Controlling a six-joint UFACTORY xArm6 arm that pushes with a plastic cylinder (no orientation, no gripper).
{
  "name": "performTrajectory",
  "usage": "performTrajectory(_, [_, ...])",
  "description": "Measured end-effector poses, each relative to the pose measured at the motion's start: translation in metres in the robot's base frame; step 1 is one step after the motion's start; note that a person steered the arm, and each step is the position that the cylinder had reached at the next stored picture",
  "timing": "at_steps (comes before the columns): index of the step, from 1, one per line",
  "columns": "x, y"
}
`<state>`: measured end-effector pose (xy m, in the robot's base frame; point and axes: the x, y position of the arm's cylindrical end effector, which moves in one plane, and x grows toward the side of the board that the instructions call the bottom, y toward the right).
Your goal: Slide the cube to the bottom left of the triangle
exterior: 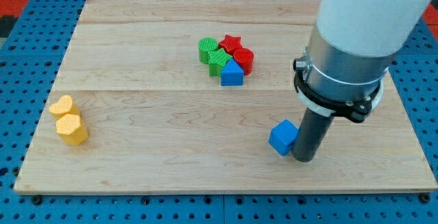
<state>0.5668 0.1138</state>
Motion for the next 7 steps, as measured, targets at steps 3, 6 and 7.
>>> performTrajectory(3, [-0.013,-0.053])
performTrajectory(6, [-0.037,-0.054])
performTrajectory(7, [-0.065,-0.058])
